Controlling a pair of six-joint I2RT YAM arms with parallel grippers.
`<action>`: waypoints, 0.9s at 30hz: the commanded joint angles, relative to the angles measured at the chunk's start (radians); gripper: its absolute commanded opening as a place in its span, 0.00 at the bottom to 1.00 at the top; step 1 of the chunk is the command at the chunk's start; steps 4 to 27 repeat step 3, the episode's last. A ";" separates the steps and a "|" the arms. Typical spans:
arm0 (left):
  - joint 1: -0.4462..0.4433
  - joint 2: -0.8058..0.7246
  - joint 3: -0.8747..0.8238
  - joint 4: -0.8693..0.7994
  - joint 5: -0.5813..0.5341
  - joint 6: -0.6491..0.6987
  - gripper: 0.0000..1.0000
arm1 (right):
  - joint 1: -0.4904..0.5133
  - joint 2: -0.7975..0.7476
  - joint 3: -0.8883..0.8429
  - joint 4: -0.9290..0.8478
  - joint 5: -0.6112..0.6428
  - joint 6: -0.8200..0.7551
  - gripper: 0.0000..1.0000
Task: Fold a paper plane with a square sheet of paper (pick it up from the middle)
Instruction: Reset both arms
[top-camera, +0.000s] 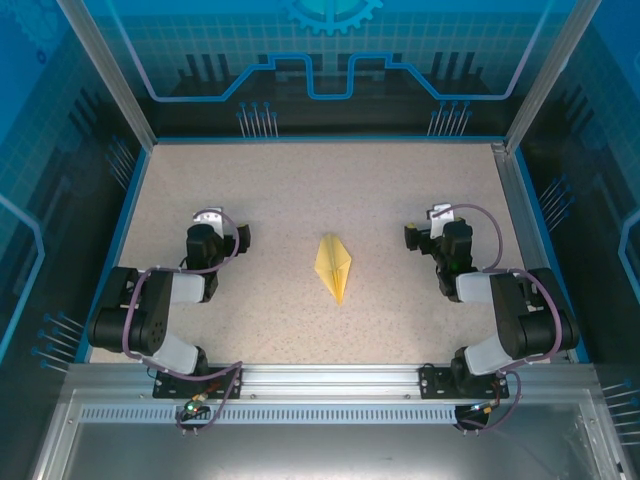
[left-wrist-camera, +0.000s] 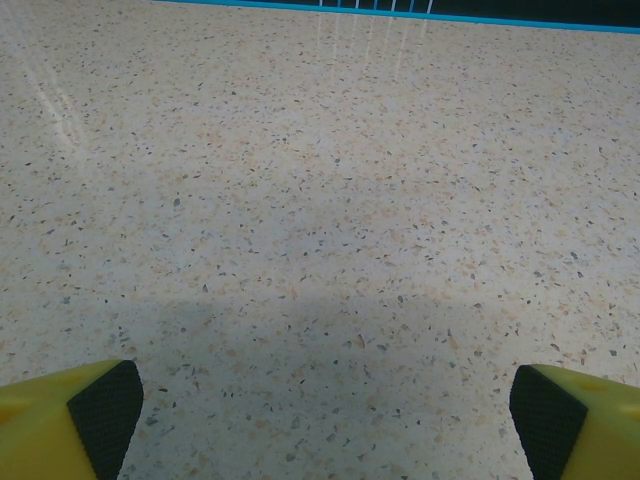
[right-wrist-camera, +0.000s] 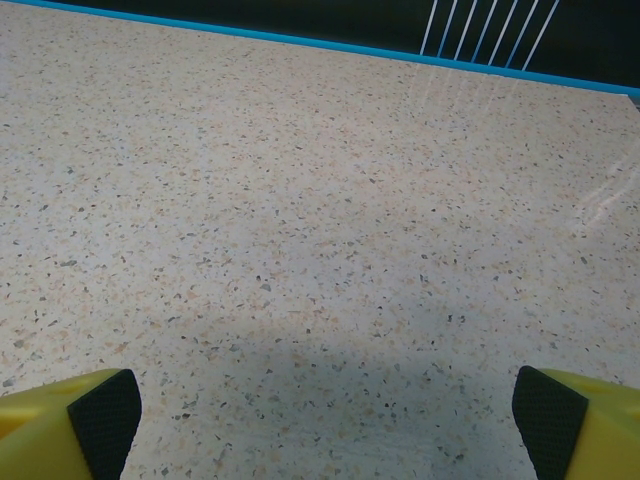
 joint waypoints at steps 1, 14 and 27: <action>-0.002 -0.006 0.021 0.022 0.015 0.010 0.98 | -0.019 0.001 0.022 -0.003 -0.016 0.015 0.99; -0.001 -0.006 0.022 0.023 0.016 0.010 0.99 | -0.019 0.001 0.020 -0.002 -0.019 0.015 0.99; -0.001 -0.006 0.022 0.023 0.016 0.010 0.99 | -0.019 0.001 0.020 -0.002 -0.019 0.015 0.99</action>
